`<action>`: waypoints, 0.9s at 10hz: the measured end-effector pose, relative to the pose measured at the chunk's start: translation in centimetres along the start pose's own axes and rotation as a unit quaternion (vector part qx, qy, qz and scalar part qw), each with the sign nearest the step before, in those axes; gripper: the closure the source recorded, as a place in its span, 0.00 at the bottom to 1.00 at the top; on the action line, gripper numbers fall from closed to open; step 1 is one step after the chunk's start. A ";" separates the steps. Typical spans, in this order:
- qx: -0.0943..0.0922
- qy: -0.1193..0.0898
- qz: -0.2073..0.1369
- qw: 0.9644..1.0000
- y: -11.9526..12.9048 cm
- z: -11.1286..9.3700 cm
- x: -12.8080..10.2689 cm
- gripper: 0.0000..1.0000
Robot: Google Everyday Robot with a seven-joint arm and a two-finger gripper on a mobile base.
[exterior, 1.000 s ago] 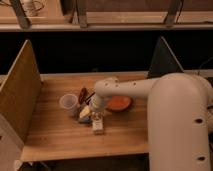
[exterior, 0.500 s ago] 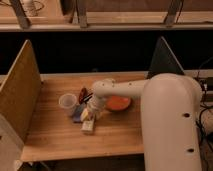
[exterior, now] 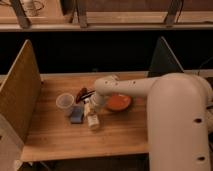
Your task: Place the bottle in the ceramic bowl
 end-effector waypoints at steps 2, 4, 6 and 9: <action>0.016 -0.041 -0.004 0.999 0.1 -3.2 -0.5 0.86; 0.049 -0.105 0.002 0.993 -1.1 -8.2 -1.0 0.86; 0.067 -0.156 0.029 0.985 -4.0 -11.4 -1.5 0.86; 0.082 -0.223 0.074 0.968 -10.2 -15.1 -2.2 0.86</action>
